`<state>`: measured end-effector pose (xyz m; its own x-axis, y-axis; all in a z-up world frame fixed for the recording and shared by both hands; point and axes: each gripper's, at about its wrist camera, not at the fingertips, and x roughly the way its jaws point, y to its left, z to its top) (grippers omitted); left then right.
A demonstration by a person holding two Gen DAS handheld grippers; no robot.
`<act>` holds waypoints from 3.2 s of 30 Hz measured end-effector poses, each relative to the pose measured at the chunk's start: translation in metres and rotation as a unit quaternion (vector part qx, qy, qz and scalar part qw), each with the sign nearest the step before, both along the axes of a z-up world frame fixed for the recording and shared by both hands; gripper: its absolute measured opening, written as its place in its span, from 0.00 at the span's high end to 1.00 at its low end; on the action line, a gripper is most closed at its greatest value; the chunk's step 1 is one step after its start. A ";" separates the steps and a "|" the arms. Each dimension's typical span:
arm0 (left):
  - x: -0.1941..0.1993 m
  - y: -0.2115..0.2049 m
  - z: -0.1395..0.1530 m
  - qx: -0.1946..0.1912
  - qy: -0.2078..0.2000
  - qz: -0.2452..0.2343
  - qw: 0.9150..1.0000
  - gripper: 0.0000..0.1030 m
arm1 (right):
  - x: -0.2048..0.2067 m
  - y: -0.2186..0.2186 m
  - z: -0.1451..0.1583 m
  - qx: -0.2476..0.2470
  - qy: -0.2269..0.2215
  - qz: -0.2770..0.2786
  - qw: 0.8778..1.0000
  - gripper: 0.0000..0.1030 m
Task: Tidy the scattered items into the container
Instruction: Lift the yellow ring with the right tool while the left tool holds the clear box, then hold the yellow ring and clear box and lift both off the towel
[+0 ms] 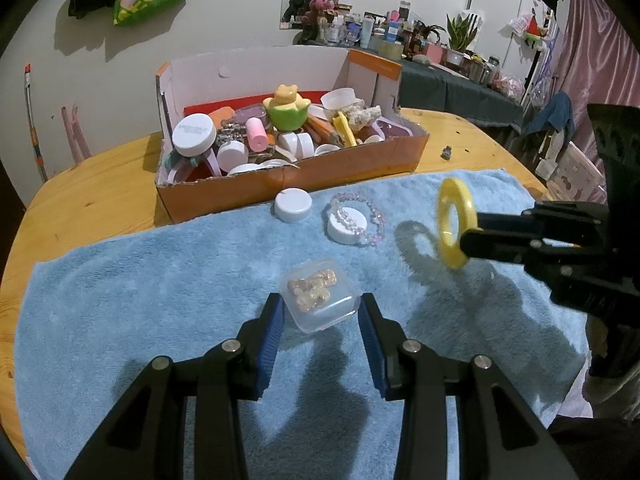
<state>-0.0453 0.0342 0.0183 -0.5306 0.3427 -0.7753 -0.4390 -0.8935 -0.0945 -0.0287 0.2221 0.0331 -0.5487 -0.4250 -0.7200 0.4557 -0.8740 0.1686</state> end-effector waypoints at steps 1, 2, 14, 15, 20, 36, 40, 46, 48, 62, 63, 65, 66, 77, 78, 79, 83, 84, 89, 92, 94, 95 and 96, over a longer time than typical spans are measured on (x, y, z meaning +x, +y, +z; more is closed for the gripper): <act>0.000 0.000 0.000 0.000 0.000 0.000 1.000 0.60 | 0.000 0.001 0.002 0.000 0.003 -0.001 1.000 0.83; 0.000 0.000 -0.001 0.001 0.000 0.000 1.000 0.60 | 0.000 0.002 0.004 -0.001 0.007 -0.003 1.000 0.83; -0.002 0.001 0.000 0.002 0.001 0.004 1.000 0.60 | -0.010 -0.017 -0.008 0.025 -0.009 0.017 1.000 0.83; -0.002 0.000 -0.001 0.003 0.000 0.005 1.000 0.60 | -0.010 -0.023 -0.011 0.034 -0.009 0.026 0.999 0.83; -0.001 -0.005 -0.002 0.006 -0.001 0.007 1.000 0.60 | -0.013 -0.049 -0.028 0.077 -0.021 0.053 0.995 0.82; -0.004 -0.013 -0.004 0.015 -0.007 0.011 1.000 0.70 | -0.027 -0.066 -0.043 0.091 -0.039 0.044 0.994 0.49; -0.006 -0.015 -0.005 0.016 -0.010 0.012 1.000 0.70 | -0.024 -0.071 -0.046 0.104 -0.021 0.047 0.993 0.49; -0.008 -0.012 -0.011 0.013 -0.021 0.006 1.000 0.70 | -0.027 -0.061 -0.045 0.089 -0.023 0.035 0.995 0.73; -0.008 -0.012 -0.013 0.016 -0.026 0.004 1.000 0.70 | -0.026 -0.058 -0.044 0.089 -0.021 0.036 0.995 0.79; -0.009 0.003 -0.019 -0.002 -0.021 -0.030 0.999 0.51 | -0.022 -0.055 -0.037 0.070 -0.018 0.038 0.997 0.81; -0.010 0.003 -0.020 -0.004 -0.022 -0.030 0.999 0.51 | -0.022 -0.055 -0.037 0.068 -0.017 0.037 0.997 0.81; -0.013 0.005 -0.024 -0.009 -0.024 -0.032 0.999 0.51 | -0.023 -0.053 -0.035 0.062 -0.018 0.036 0.997 0.81; -0.014 0.006 -0.026 -0.012 -0.026 -0.032 0.999 0.51 | -0.022 -0.052 -0.034 0.060 -0.016 0.034 0.997 0.81; -0.015 0.004 -0.029 -0.008 -0.016 -0.031 0.999 0.57 | -0.024 -0.039 -0.023 0.029 -0.014 0.023 0.999 0.81; -0.015 0.003 -0.029 -0.006 -0.016 -0.031 0.999 0.57 | -0.024 -0.038 -0.021 0.026 -0.011 0.021 0.999 0.81; -0.015 0.003 -0.029 -0.006 -0.015 -0.031 0.999 0.57 | -0.024 -0.038 -0.021 0.025 -0.013 0.023 0.999 0.81; -0.015 0.003 -0.028 -0.004 -0.014 -0.029 0.999 0.57 | -0.026 -0.040 -0.024 0.029 -0.017 0.024 0.999 0.82; -0.014 0.002 -0.027 -0.003 -0.013 -0.030 0.999 0.57 | -0.025 -0.041 -0.025 0.028 -0.018 0.026 0.999 0.83; -0.014 0.002 -0.023 0.000 -0.008 -0.029 1.000 0.57 | -0.026 -0.040 -0.026 0.026 -0.021 0.026 0.999 0.83; -0.014 0.002 -0.024 -0.001 -0.008 -0.029 1.000 0.57 | -0.027 -0.043 -0.029 0.033 -0.023 0.027 0.999 0.83; -0.014 0.002 -0.023 -0.001 -0.008 -0.028 1.000 0.57 | -0.028 -0.045 -0.032 0.041 -0.024 0.028 0.998 0.83; -0.014 0.001 -0.023 0.000 -0.008 -0.027 1.000 0.57 | -0.027 -0.047 -0.034 0.049 -0.024 0.029 0.998 0.83; -0.014 0.000 -0.023 0.001 -0.008 -0.026 1.000 0.57 | -0.028 -0.048 -0.035 0.052 -0.025 0.029 0.998 0.83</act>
<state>-0.0597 0.0346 -0.0045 -0.4999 0.3703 -0.7830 -0.4830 -0.8696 -0.1029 -0.0563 0.1739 -0.0023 -0.4876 -0.3773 -0.7873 0.5000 -0.8599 0.1024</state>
